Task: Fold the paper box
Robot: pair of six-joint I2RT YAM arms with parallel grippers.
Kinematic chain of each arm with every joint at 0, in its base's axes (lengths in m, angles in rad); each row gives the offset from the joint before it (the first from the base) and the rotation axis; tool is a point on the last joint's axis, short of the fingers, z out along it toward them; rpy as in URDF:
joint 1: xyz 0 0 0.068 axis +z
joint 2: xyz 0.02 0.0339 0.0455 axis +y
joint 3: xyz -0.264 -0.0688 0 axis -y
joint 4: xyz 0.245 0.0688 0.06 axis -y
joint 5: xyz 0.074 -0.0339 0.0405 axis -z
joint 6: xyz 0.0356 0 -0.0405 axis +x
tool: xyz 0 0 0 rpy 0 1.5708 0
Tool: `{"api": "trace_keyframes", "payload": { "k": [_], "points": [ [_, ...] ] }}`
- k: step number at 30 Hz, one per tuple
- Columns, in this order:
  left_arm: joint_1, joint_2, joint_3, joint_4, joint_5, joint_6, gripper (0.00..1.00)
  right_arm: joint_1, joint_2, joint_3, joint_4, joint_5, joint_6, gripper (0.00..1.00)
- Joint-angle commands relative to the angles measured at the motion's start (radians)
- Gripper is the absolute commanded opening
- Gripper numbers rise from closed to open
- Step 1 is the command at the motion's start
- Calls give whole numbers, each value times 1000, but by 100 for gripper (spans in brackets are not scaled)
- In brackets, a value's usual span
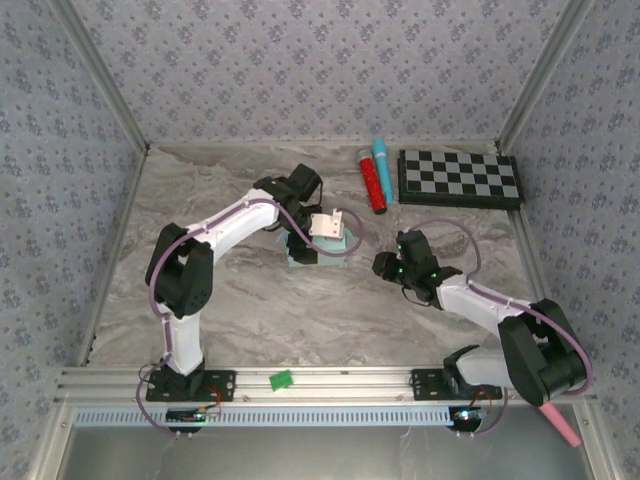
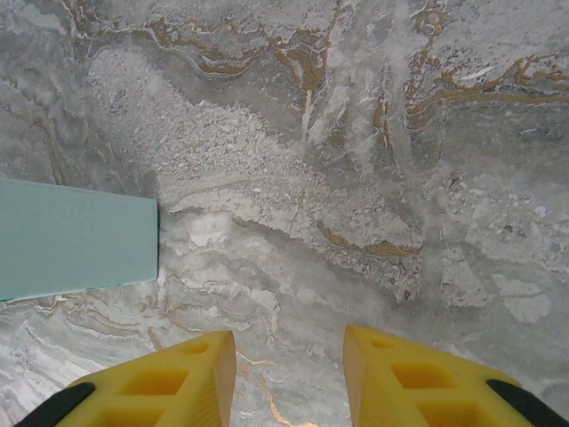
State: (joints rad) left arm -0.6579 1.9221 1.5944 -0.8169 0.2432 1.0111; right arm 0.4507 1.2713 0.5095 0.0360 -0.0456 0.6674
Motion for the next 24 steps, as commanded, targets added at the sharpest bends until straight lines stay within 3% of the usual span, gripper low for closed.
{"api": "trace_keyframes", "payload": {
  "k": [1, 6, 10, 15, 24],
  "points": [
    [-13, -56, 59, -35, -8, -46, 99, -9, -12, 40, -50, -20, -46, 39],
    [-13, -118, 75, -23, -14, -153, 99, -17, -12, 115, -139, -31, -143, 41],
    [-2, -215, 2, 94, -9, -282, 99, -26, -10, 174, -204, -57, -211, 42],
    [7, -351, -120, 281, -74, -502, 99, -45, -4, 251, -291, -104, -292, 43],
    [91, -562, -299, 363, -271, -969, 99, -69, 57, 434, -433, -188, -415, 45]
  ]
}}
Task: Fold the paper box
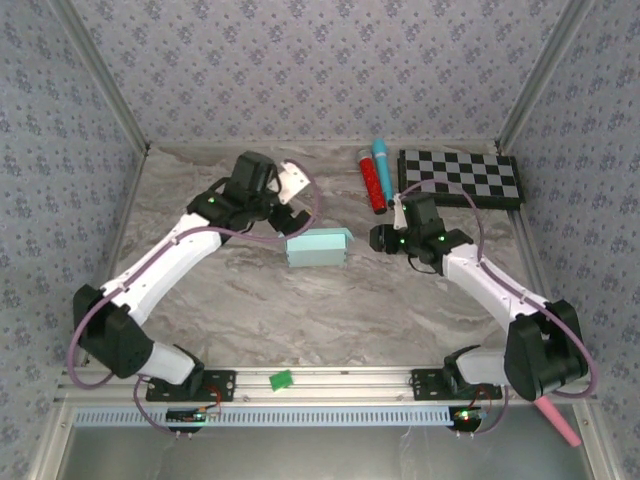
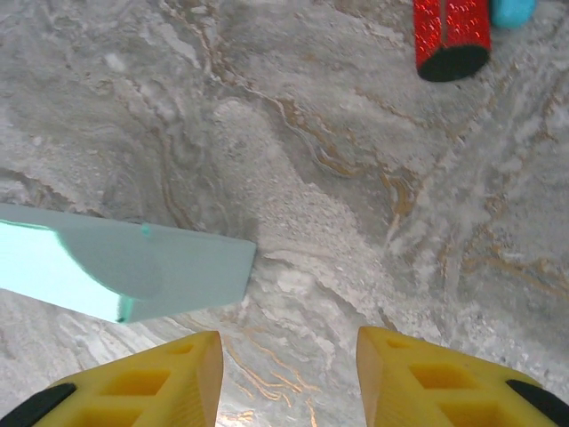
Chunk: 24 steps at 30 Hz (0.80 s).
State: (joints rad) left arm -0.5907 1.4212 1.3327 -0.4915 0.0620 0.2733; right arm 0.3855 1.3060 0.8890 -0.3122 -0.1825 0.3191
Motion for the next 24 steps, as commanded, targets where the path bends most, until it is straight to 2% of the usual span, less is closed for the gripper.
{"api": "trace_keyframes", "payload": {
  "k": [1, 6, 11, 15, 24],
  "points": [
    [34, -83, -55, 26, -112, -288, 99, -4, 30, 71, -96, -59, -75, 45],
    [80, -159, -155, -43, -93, -468, 95, 0, 55, 143, -127, -133, -99, 46],
    [111, -185, -257, -9, 4, -592, 88, 17, 76, 176, -131, -165, -116, 48],
    [115, -156, -283, 15, 28, -640, 82, 32, 105, 210, -147, -174, -114, 49],
    [115, -36, -248, 4, 117, -623, 68, 61, 186, 248, -163, -142, -88, 47]
  ]
}}
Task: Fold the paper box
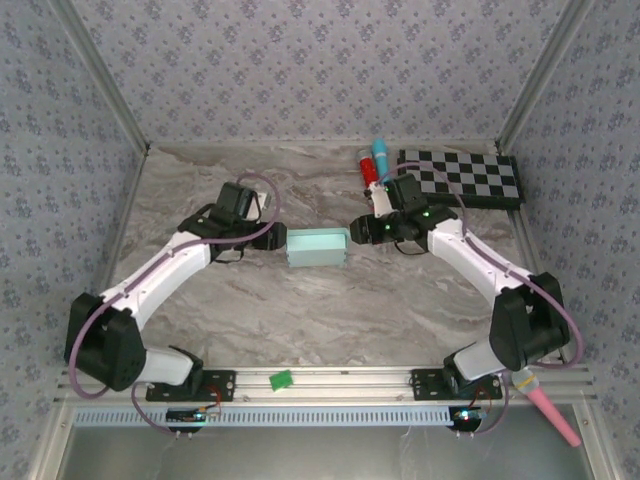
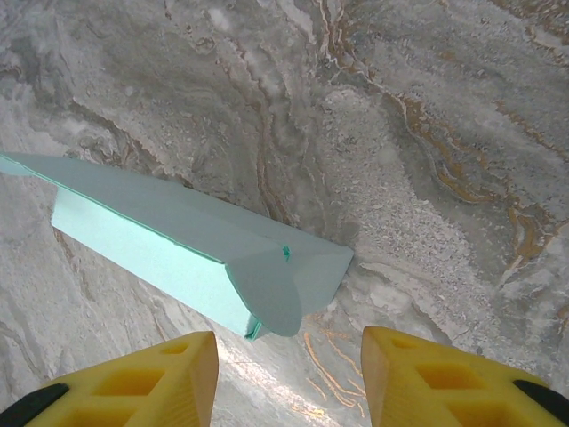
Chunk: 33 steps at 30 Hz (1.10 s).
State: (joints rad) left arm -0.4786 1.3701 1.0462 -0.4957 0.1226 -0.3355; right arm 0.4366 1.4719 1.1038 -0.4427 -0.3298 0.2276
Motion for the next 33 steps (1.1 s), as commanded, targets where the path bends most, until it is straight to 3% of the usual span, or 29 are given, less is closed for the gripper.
{"api": "trace_keyframes", "payload": {
  "k": [1, 19, 33],
  "points": [
    [3, 20, 39, 11, 65, -14, 66, 13, 26, 33, -29, 9, 7, 47],
    [3, 59, 21, 60, 140, 1, 56, 52, 75, 57, -4, -5, 25, 46],
    [3, 72, 25, 62, 152, 0, 44, 59, 82, 69, -9, -3, 35, 37]
  ]
}}
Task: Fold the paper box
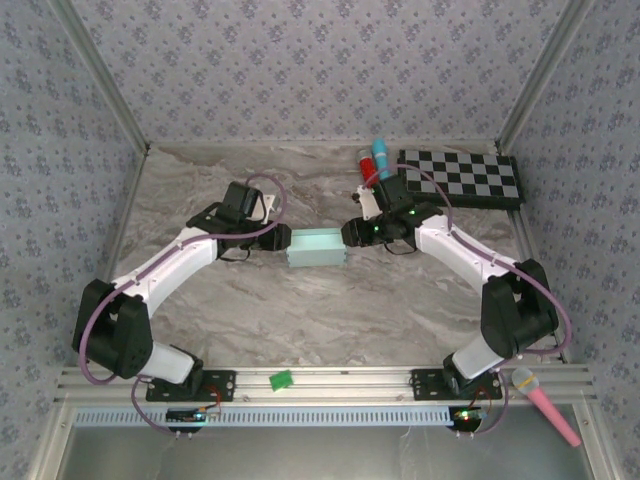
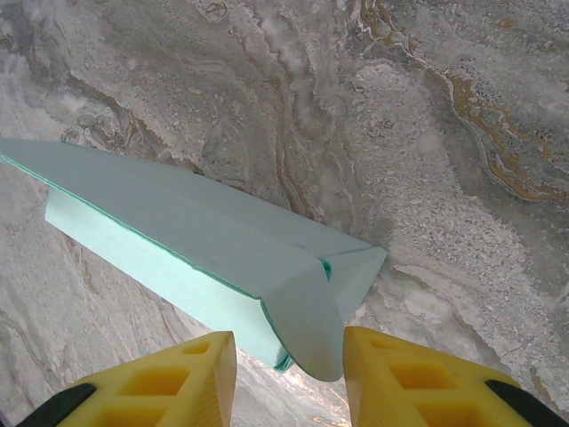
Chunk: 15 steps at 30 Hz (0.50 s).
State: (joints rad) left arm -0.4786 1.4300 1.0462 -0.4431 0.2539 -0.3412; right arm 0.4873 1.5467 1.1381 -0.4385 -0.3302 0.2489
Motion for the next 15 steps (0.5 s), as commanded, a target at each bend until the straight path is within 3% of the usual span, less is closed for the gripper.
{"api": "trace_keyframes", "payload": {
  "k": [1, 10, 15],
  "points": [
    [3, 13, 26, 8, 24, 5, 44, 8, 8, 36, -16, -1, 13, 37],
    [3, 14, 21, 6, 20, 2, 41, 16, 8, 35, -28, 7, 19, 34],
    [4, 13, 19, 10, -9, 3, 44, 16, 8, 37, -38, 19, 19, 35]
  ]
}}
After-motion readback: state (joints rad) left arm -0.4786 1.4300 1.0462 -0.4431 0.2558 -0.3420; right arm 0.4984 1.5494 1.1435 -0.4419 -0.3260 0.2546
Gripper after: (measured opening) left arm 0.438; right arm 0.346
